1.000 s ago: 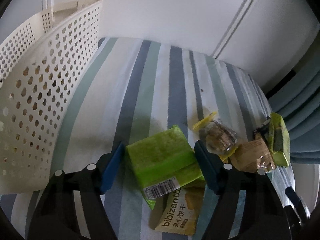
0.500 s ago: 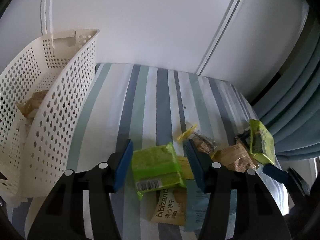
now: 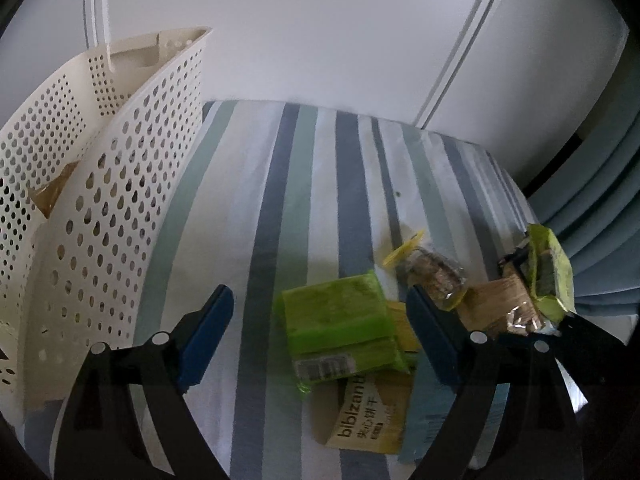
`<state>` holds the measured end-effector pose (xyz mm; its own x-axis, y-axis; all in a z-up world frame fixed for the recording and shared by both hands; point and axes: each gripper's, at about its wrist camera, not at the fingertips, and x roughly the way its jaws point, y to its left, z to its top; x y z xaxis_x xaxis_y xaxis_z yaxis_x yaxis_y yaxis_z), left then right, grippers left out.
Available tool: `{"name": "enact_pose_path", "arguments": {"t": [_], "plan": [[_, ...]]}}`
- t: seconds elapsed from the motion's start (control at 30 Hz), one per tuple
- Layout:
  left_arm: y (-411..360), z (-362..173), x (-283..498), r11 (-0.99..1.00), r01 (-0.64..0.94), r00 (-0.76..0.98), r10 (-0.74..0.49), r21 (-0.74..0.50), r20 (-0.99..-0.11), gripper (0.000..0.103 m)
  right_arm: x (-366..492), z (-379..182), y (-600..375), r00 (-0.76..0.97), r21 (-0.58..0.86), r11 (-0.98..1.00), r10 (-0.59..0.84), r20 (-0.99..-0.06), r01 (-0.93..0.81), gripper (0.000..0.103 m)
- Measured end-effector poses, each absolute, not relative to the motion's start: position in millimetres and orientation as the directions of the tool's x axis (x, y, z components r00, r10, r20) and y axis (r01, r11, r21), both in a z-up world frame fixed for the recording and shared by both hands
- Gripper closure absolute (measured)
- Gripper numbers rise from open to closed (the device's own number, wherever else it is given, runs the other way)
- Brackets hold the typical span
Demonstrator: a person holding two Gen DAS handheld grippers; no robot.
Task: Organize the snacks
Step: 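Lower the left tool onto the lime-green bar pack, then close the left tool on the green pack while the right tool grasps the light blue bag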
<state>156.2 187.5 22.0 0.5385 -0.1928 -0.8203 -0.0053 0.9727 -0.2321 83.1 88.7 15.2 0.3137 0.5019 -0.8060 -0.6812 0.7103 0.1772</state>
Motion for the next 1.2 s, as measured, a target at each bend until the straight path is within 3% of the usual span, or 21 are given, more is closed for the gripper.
{"name": "enact_pose_path", "arguments": {"t": [0.23,0.43,0.6,0.93,1.2], "plan": [[193.2,13.0,160.2,0.973,-0.023,0.53,-0.182,-0.229,-0.828,0.014,72.4,27.2,83.6,0.271,0.143,0.648,0.496,-0.825,-0.748,0.011],[181.7,7.5,161.6,0.978,-0.004,0.513,-0.175,-0.207,-0.841,0.014,87.3,3.5,108.1,0.238,0.007,0.546,0.375,-0.896,-0.838,0.01],[178.4,4.6,162.1,0.978,0.002,0.509,-0.178,-0.206,-0.842,0.013,104.0,-4.0,105.7,0.195,0.014,0.517,0.349,-0.917,-0.856,0.011],[173.6,-2.0,173.0,0.981,-0.014,0.494,-0.16,-0.192,-0.854,0.01,120.6,-5.1,92.6,0.287,0.027,0.681,0.343,-0.895,-0.732,0.042],[155.1,-12.0,184.3,0.98,-0.007,0.449,-0.174,-0.198,-0.876,0.013,111.9,10.7,75.0,0.335,0.099,0.774,0.381,-0.862,-0.626,0.05]]}}
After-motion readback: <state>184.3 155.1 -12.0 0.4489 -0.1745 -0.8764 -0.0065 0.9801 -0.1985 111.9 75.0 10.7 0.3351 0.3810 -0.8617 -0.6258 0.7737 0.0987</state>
